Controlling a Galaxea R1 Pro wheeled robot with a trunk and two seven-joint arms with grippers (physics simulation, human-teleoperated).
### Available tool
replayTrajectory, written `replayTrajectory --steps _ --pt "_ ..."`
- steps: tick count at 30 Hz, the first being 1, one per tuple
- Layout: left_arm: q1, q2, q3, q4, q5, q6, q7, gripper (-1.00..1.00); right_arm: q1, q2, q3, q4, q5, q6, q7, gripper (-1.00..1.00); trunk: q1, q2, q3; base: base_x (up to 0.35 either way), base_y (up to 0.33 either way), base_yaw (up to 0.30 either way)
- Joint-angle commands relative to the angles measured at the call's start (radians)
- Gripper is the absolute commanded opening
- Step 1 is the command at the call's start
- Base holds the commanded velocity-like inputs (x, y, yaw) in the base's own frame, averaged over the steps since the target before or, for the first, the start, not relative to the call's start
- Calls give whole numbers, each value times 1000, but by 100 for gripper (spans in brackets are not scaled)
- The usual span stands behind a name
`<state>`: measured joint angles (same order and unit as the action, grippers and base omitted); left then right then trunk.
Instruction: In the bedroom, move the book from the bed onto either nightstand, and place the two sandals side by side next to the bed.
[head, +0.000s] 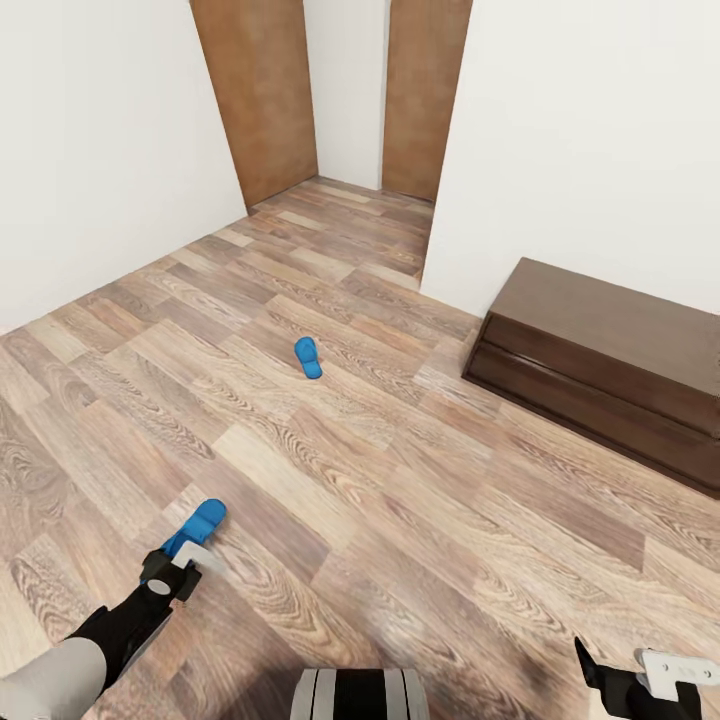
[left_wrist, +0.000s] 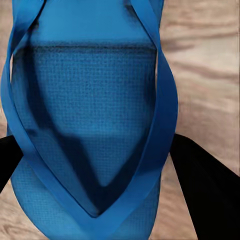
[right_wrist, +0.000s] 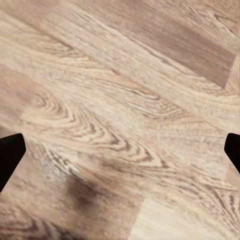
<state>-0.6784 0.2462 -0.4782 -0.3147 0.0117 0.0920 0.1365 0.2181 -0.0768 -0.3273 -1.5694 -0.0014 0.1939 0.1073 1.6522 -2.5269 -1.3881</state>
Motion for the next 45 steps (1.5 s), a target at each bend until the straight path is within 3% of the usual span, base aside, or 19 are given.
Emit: replayTrajectory --steps 1,15,21,26,29,45 --pt "-2 2 -8 -2 2 9 4 -100 0 0 -1 -2 0 5 5 100 0 0 3 0 0 0" --pt "-12 11 -8 -1 5 14 -40 -100 -22 2 -1 -1 -3 28 5 100 -7 3 58 0 0 0" --pt "-12 13 -5 3 9 14 -101 -100 -33 3 -1 -1 -4 45 6 100 -9 5 81 0 0 0" --pt "-8 11 52 6 76 13 -194 -100 -35 1 -2 21 -3 48 6 100 -12 6 100 0 0 0" --pt "-7 11 73 7 99 12 -212 -100 -35 1 -2 34 -2 48 7 100 -13 7 112 0 0 0" --pt "-4 10 106 9 152 9 -221 -100 -38 1 -1 83 1 40 6 100 -20 10 174 0 0 0"
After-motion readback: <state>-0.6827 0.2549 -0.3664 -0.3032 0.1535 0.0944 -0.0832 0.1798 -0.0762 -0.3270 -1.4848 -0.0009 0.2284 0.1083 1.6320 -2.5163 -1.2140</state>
